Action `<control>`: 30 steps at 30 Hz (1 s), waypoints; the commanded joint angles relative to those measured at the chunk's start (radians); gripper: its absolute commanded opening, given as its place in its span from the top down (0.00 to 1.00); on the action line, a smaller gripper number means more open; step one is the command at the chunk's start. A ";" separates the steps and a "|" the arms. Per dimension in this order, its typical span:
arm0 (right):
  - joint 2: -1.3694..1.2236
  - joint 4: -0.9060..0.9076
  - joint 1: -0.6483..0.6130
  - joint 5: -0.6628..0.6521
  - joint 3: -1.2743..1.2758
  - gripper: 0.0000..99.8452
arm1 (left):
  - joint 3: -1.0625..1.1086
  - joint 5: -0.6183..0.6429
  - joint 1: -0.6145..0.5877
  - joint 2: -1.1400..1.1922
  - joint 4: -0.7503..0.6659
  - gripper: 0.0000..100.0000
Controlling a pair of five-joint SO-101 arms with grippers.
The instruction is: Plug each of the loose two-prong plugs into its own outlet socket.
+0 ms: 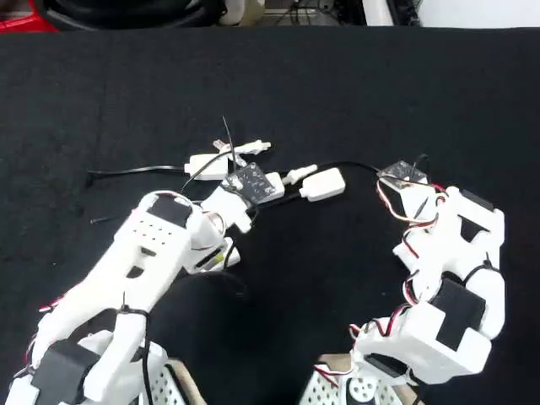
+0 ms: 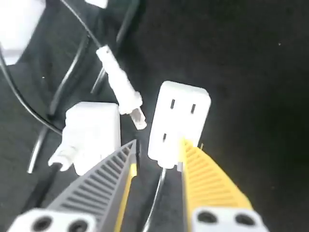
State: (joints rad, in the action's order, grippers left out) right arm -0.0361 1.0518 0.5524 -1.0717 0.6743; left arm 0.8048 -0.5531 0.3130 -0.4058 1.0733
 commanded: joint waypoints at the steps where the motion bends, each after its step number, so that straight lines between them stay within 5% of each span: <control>1: 0.004 -0.002 -0.002 -0.014 -0.039 0.99 | -0.073 -0.011 -0.012 -0.021 0.066 0.85; 12: 0.012 0.083 -0.066 -0.046 -0.058 0.99 | -0.073 -0.078 -0.111 -0.727 0.551 0.85; 21: 0.012 0.212 -0.402 0.110 -0.269 0.98 | 0.145 -0.058 -0.489 -1.363 0.523 0.85; 27: 0.002 0.247 -0.611 0.112 -0.529 0.97 | 0.163 0.009 -0.575 -1.364 0.457 0.85; 30: -0.039 0.270 -0.677 0.247 -0.630 0.88 | 0.191 0.014 -0.579 -1.315 0.377 0.85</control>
State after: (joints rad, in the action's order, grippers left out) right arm -0.0560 1.3004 -0.0598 -0.9321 0.1726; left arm 0.9858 -0.5547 -0.2532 -1.7637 1.5275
